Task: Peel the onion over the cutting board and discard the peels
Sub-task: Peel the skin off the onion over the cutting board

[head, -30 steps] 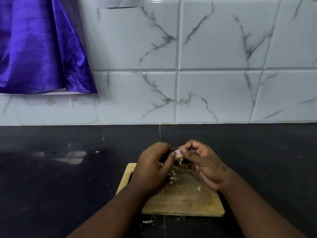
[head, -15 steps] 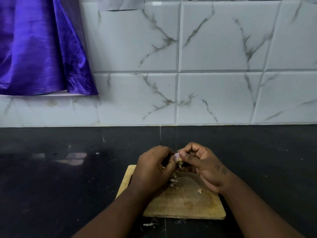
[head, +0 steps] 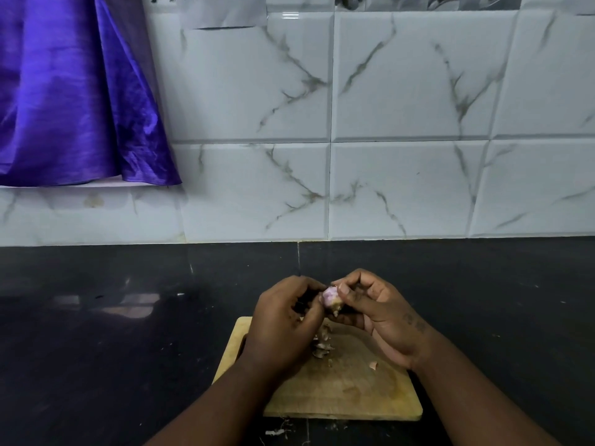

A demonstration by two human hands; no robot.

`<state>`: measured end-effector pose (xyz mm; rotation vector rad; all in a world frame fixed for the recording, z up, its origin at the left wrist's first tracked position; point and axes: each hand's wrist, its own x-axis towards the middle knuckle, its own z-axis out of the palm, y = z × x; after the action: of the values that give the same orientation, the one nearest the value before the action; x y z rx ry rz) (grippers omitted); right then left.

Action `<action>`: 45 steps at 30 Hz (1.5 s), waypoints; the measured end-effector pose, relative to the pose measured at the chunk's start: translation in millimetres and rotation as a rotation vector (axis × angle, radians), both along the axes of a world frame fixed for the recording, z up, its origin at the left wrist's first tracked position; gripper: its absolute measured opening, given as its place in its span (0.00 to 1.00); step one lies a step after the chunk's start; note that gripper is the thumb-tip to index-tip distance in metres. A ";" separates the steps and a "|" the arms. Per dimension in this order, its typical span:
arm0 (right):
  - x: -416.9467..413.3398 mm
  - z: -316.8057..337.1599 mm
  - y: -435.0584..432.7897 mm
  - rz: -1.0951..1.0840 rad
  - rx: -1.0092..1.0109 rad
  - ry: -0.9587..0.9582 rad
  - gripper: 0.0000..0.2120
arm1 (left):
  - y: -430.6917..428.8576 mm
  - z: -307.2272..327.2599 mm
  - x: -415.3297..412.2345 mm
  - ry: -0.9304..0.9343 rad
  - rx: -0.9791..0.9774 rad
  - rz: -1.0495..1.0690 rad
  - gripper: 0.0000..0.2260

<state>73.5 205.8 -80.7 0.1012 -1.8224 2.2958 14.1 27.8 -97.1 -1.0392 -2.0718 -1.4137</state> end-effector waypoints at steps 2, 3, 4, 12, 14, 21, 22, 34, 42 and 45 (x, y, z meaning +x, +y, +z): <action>0.4 -1.4 -0.7 0.003 0.015 0.004 0.05 | -0.7 0.3 0.2 0.007 0.008 0.014 0.04; 0.7 -1.8 -0.7 0.003 0.018 0.005 0.06 | -1.2 0.5 0.2 0.007 0.011 0.018 0.04; 0.8 -2.1 -0.8 0.001 0.021 0.004 0.07 | -1.4 0.8 0.6 0.005 0.013 0.022 0.04; 1.4 -0.9 -3.6 -0.003 0.018 -0.003 0.05 | 0.6 0.3 0.4 0.056 -0.015 0.066 0.05; 1.2 0.2 -3.6 -0.002 0.013 -0.007 0.06 | 0.6 0.7 0.3 0.076 -0.040 0.080 0.05; 1.4 1.1 -1.1 0.033 -0.043 -0.010 0.16 | -4.0 -1.5 -10.3 0.028 -0.067 0.155 0.07; 0.9 1.0 -0.4 0.020 -0.045 -0.015 0.19 | -4.1 -1.2 -10.0 0.031 -0.074 0.150 0.07; 0.7 -0.1 -0.1 -0.003 0.059 -0.066 0.16 | -2.9 -0.7 -5.8 0.071 -0.106 0.007 0.03; 0.9 -1.9 2.0 0.000 0.097 -0.018 0.11 | -1.8 -2.2 -5.3 -0.005 -0.045 -0.022 0.03; 0.2 -3.2 2.1 0.000 0.116 -0.016 0.13 | -2.4 -2.5 -6.4 -0.007 -0.052 -0.019 0.04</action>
<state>73.7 208.0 -84.0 0.1013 -1.9623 2.1964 7.7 25.4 -99.6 -1.0787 -2.1189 -1.3816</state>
